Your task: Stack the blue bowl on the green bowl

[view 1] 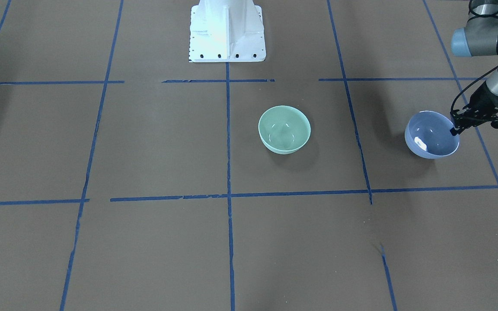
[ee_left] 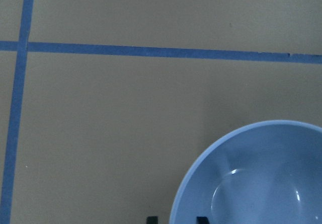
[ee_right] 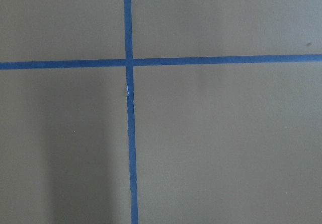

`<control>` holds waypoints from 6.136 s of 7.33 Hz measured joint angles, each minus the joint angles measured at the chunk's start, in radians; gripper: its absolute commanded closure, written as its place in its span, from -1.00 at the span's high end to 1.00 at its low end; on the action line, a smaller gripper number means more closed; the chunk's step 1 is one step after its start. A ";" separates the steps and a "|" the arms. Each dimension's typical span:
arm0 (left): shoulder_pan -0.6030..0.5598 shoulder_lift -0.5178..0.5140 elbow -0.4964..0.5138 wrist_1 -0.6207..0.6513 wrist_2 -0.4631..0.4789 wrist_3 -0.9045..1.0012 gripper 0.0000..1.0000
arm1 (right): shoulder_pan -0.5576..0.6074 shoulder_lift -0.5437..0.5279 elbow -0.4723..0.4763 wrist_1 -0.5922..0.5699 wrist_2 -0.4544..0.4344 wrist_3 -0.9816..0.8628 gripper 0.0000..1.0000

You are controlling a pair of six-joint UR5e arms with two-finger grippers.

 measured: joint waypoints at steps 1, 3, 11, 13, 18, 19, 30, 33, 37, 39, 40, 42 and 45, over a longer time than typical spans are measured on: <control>-0.004 -0.005 -0.066 0.078 -0.001 0.002 -1.00 | 0.000 0.000 0.000 0.000 0.000 0.000 1.00; -0.009 -0.063 -0.252 0.336 0.001 -0.027 -1.00 | -0.001 0.000 0.000 0.000 0.000 0.000 1.00; 0.378 -0.459 -0.343 0.562 0.104 -0.723 -1.00 | 0.000 0.000 0.000 0.000 0.000 0.000 1.00; 0.432 -0.475 -0.319 0.562 0.136 -0.770 -1.00 | 0.000 0.000 0.000 0.000 0.000 0.000 1.00; 0.460 -0.514 -0.240 0.557 0.148 -0.784 -1.00 | 0.000 0.000 0.000 0.000 0.000 -0.001 1.00; 0.462 -0.519 -0.234 0.557 0.148 -0.786 -1.00 | -0.001 0.000 0.000 0.000 0.000 0.000 1.00; 0.105 -0.265 -0.340 0.520 -0.056 -0.273 1.00 | -0.001 0.001 0.000 0.000 0.000 0.000 1.00; -0.179 -0.027 -0.315 0.536 -0.079 0.405 1.00 | 0.000 0.000 0.000 0.000 0.000 0.000 1.00; -0.499 0.075 -0.185 0.605 -0.088 0.940 1.00 | -0.001 0.000 0.000 0.000 0.000 -0.001 1.00; -0.558 0.074 -0.169 0.661 -0.130 0.984 1.00 | -0.001 0.000 0.000 0.000 0.000 -0.001 1.00; -0.566 0.073 -0.163 0.679 -0.157 0.988 1.00 | 0.000 0.000 0.000 0.000 0.000 0.000 1.00; -0.570 0.076 -0.160 0.684 -0.166 0.990 1.00 | 0.000 0.000 0.000 0.000 0.000 0.000 1.00; -0.572 0.078 -0.159 0.664 -0.164 0.992 1.00 | 0.000 0.000 0.000 0.000 0.000 0.000 1.00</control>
